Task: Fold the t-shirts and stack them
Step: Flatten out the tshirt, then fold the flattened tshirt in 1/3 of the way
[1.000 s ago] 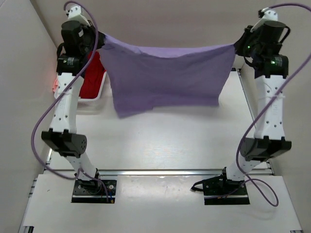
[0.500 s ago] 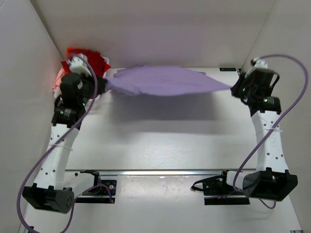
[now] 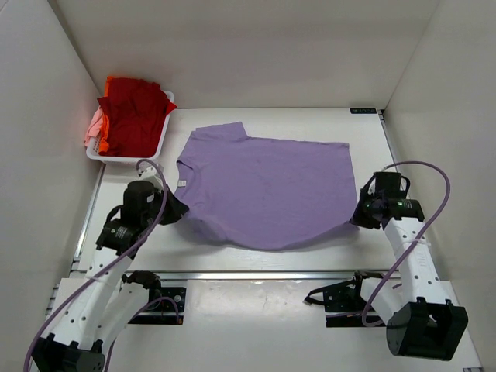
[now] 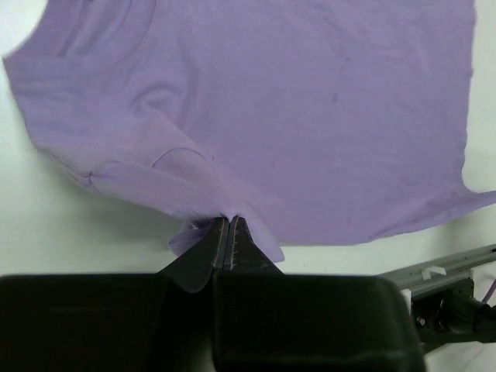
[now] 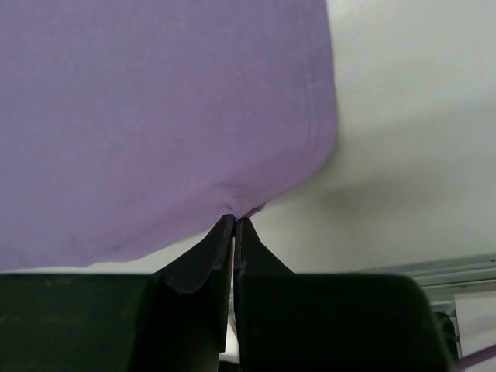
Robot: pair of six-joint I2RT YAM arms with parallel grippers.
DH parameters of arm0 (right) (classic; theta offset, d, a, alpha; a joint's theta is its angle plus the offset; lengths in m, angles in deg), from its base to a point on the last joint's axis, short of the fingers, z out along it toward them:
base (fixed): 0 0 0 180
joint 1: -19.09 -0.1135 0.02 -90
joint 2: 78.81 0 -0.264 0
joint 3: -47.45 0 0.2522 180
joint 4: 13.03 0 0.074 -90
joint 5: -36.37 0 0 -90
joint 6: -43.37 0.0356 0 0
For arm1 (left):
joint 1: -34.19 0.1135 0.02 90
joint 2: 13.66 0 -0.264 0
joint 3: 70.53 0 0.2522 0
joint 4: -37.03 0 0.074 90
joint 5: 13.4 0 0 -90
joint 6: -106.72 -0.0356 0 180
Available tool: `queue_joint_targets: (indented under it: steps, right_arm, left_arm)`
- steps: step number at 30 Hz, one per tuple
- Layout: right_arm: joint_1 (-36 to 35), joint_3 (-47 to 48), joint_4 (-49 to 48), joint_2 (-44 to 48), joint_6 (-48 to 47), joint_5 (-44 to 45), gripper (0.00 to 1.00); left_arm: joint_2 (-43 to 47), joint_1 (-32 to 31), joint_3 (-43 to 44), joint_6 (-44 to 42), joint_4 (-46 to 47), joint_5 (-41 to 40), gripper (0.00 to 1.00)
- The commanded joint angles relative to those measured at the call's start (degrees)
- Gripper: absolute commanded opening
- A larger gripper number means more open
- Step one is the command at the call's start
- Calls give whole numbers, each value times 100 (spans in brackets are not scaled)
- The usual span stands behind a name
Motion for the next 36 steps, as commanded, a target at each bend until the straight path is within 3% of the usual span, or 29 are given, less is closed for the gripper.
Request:
queue_joint_targets:
  steps: [1,5,9,22,36]
  right_arm:
    - [94,187,229,70,284,109,0]
    - [711,-67,89,-273,-25,-667,0]
    - [396,-50,-165,-676,98,-448,0]
    - [914,240,-631,-1653,-262,-131,0]
    - [1046,539,-1089,-2435,-350,-70,0]
  left_arm:
    - [87,-36,-284,316,-208,149,0]
    - [-88,52,-530,352,90,185,0]
    - [-501,210,-496,343,320,132,0]
    - [-2575,913,576,-264,1093,281,0]
    - [-3683,1107,1218,-378,1463,220,0]
